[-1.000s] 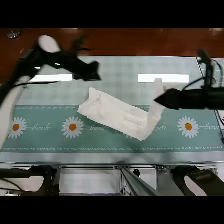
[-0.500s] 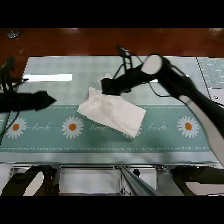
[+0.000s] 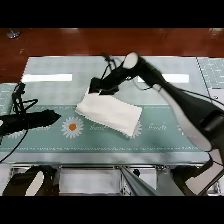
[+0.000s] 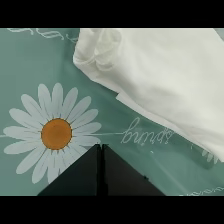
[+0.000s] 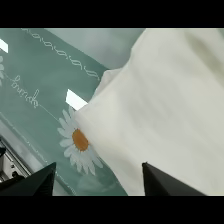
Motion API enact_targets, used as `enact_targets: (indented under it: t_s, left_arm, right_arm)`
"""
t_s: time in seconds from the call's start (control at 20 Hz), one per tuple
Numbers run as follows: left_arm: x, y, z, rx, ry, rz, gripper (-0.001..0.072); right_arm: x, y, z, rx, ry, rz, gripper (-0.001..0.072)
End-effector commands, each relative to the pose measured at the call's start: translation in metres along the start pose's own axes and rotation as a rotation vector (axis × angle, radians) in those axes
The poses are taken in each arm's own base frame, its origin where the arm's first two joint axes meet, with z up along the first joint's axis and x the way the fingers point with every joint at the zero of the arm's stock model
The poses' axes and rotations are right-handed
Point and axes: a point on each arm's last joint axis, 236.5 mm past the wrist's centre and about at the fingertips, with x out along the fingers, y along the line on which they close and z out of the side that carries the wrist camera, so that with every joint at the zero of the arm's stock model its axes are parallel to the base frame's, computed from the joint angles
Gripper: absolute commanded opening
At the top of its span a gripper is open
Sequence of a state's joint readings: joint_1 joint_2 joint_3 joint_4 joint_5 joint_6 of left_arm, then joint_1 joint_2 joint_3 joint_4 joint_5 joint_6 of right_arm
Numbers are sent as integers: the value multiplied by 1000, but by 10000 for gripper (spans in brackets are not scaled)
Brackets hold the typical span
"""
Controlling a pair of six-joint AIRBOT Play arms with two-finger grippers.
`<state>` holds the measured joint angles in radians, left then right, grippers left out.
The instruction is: Fold the shirts.
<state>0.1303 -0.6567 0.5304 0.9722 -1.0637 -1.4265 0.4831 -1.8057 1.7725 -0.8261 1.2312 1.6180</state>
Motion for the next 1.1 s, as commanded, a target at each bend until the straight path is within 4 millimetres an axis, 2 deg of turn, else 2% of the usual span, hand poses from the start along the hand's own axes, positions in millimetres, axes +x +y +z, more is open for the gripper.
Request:
enact_targets:
  t_s: [0.0, 0.05, 0.1, 0.15, 0.2, 0.25, 0.3, 0.35, 0.4, 0.45, 0.55, 0.7, 0.8, 0.95, 1.05]
  left_arm:
    - [4, 4, -2, -4, 6, 5, 32]
    - [4, 3, -2, -4, 6, 5, 32]
    - [4, 3, -2, -4, 6, 5, 32]
    - [4, 3, -2, -4, 6, 4, 31]
    - [4, 3, -2, -4, 6, 3, 31]
    - [4, 3, -3, -4, 8, 3, 31]
    - [4, 3, -3, -4, 9, 3, 32]
    - [4, 2, -3, -6, 8, 0, 32]
    - [4, 1, -2, -10, 7, -6, 32]
    - [4, -1, -2, -14, 3, -14, 31]
    - [4, -5, 0, -21, -2, -29, 32]
    - [6, -10, -3, -4, 7, -37, 32]
    - [7, -14, -8, 7, 26, -46, 32]
    - [8, -20, -14, 28, 45, -58, 32]
    - [9, -23, -15, 37, 49, -61, 32]
  right_arm:
    - [-135, -50, -15, -70, -22, -243, 618]
    - [-187, -73, -21, -74, -98, -396, 618]
    - [-228, -95, -32, -45, -178, -518, 619]
    - [-256, -116, -50, 12, -265, -595, 618]
    - [-264, -135, -72, 65, -334, -611, 618]
    - [-257, -158, -99, 157, -415, -603, 618]
    - [-238, -180, -124, 295, -500, -562, 618]
    - [-208, -197, -148, 477, -582, -461, 618]
    - [-174, -204, -164, 612, -634, -328, 618]
    - [-145, -202, -174, 671, -638, -215, 618]
    - [-98, -193, -189, 697, -555, -96, 618]
    - [-51, -181, -200, 658, -346, -61, 618]
    - [-37, -174, -194, 615, -229, -35, 618]
    - [-23, -172, -171, 621, -153, -2, 617]
    - [-4, -169, -171, 617, -78, 0, 613]
